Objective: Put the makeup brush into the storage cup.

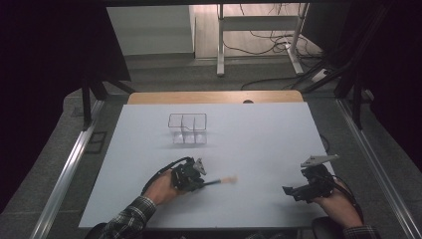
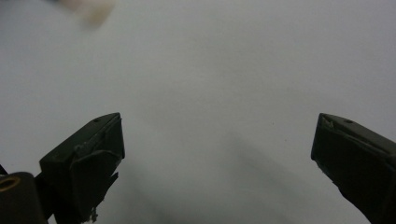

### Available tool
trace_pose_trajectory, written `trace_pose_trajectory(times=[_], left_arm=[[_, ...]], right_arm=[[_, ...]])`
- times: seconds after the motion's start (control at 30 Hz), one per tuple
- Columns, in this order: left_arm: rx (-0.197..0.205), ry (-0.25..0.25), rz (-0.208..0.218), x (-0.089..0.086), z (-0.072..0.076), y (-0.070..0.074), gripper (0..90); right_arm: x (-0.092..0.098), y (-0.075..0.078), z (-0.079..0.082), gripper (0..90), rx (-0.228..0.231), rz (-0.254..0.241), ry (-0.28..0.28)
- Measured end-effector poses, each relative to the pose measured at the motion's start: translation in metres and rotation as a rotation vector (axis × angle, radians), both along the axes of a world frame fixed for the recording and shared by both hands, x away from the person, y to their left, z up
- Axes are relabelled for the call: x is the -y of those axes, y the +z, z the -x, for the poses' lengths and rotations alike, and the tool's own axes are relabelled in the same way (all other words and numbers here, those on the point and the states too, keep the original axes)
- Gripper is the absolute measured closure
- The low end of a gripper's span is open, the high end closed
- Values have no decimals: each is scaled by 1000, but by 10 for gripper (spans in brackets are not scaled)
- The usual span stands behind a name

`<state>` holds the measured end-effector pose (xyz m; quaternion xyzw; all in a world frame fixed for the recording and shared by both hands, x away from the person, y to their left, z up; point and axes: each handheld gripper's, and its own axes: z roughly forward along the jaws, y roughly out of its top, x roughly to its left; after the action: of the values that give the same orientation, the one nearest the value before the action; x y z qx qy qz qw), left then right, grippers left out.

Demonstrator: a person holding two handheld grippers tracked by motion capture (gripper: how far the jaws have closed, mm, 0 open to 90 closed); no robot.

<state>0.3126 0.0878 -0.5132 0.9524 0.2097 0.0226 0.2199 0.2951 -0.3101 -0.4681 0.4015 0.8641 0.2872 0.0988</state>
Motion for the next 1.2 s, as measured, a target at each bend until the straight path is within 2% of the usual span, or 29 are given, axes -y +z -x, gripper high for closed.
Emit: trace_pose_trajectory(times=[0.37, 0.73, 0.77, 0.93, 1.2], left_arm=[[-43, 31, 30, -1, -3, 2, 849], [-40, 73, 130, -10, -3, 14, 849], [-40, 89, 155, -11, -2, 15, 849], [-34, 103, 187, -14, 1, 21, 849], [-10, 127, 272, -25, 6, 34, 848]], right_arm=[[0, 0, 0, 32, 1, 7, 11], [0, 0, 0, 34, -1, 9, 14], [0, 0, 0, 34, -1, 9, 14], [0, 0, 0, 31, 1, 10, 9], [1, 2, 0, 8, 11, -23, 6]])
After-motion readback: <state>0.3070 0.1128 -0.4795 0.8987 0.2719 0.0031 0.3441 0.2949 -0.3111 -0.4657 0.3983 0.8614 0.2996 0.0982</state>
